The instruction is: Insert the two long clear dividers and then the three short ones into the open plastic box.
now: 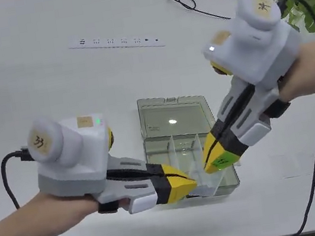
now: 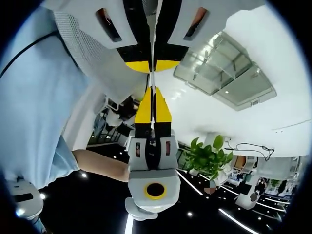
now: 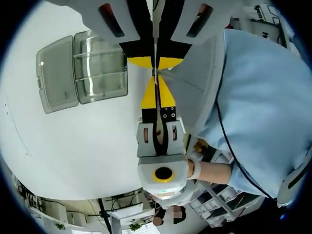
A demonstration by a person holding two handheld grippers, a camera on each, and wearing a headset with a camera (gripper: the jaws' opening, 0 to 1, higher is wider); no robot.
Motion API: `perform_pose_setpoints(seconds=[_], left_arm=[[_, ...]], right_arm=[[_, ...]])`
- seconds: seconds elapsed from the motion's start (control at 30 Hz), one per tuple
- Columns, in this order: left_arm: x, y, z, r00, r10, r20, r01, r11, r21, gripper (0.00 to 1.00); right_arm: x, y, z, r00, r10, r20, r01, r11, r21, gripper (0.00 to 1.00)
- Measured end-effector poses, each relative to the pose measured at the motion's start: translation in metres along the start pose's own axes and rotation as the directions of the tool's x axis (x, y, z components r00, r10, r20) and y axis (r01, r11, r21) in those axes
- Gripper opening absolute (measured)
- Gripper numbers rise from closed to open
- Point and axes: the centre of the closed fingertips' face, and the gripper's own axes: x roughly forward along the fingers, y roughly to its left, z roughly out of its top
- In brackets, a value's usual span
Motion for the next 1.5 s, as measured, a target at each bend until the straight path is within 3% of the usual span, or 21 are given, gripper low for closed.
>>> perform_pose_setpoints(seconds=[0.13,0.37,0.5,0.63,0.73,0.87,0.9,1.0,1.03,1.1,1.17,1.3,1.4,1.5], left_arm=[[0.000,0.003,-0.004,0.9997,0.015,-0.018,-0.014,1.000,0.007,0.00],[-0.006,0.013,-0.012,0.9955,0.077,-0.055,-0.074,0.996,0.052,0.00],[-0.011,0.016,-0.017,0.9927,0.100,-0.066,-0.096,0.993,0.064,0.12],[-0.018,0.026,-0.016,0.9855,0.160,-0.057,-0.154,0.983,0.099,0.26],[-0.023,0.035,-0.017,0.9747,0.214,-0.066,-0.204,0.970,0.131,0.43],[-0.029,0.044,-0.022,0.9628,0.258,-0.079,-0.245,0.958,0.146,0.54],[-0.031,0.047,-0.024,0.9569,0.278,-0.084,-0.263,0.953,0.150,0.60],[-0.038,0.059,-0.031,0.9284,0.356,-0.106,-0.328,0.920,0.216,0.87],[-0.039,0.059,-0.032,0.9269,0.359,-0.110,-0.331,0.920,0.211,0.91],[-0.041,0.061,-0.032,0.9249,0.365,-0.105,-0.339,0.917,0.210,0.96],[-0.046,0.066,-0.033,0.9110,0.398,-0.108,-0.370,0.905,0.212,1.00],[-0.051,0.069,-0.033,0.9045,0.411,-0.112,-0.382,0.899,0.215,1.00],[-0.053,0.068,-0.034,0.9047,0.411,-0.111,-0.384,0.900,0.208,1.00],[-0.055,0.068,-0.034,0.9017,0.419,-0.107,-0.393,0.897,0.201,1.00]], right_arm=[[0.004,-0.003,0.000,0.9969,-0.037,-0.069,0.034,0.998,-0.047,0.02],[0.008,-0.010,0.004,0.9935,-0.065,-0.094,0.058,0.995,-0.078,0.02],[0.005,-0.016,0.004,0.9915,-0.086,-0.097,0.079,0.994,-0.081,0.02],[0.005,-0.026,0.003,0.9890,-0.106,-0.103,0.098,0.992,-0.081,0.02],[0.004,-0.035,0.002,0.9839,-0.142,-0.107,0.134,0.987,-0.086,0.02],[0.003,-0.049,0.005,0.9774,-0.188,-0.096,0.180,0.980,-0.086,0.02],[0.003,-0.054,0.005,0.9745,-0.203,-0.096,0.194,0.977,-0.090,0.02],[0.003,-0.073,0.004,0.9562,-0.273,-0.106,0.263,0.960,-0.101,0.02],[0.004,-0.075,0.005,0.9554,-0.276,-0.105,0.266,0.959,-0.103,0.02],[0.005,-0.080,0.007,0.9526,-0.289,-0.094,0.280,0.954,-0.103,0.02],[0.006,-0.086,0.012,0.9500,-0.303,-0.078,0.294,0.950,-0.104,0.02],[0.010,-0.091,0.016,0.9508,-0.302,-0.069,0.294,0.950,-0.103,0.02],[0.015,-0.093,0.016,0.9528,-0.296,-0.067,0.288,0.952,-0.103,0.02],[0.018,-0.097,0.016,0.9488,-0.311,-0.057,0.303,0.947,-0.110,0.02]])
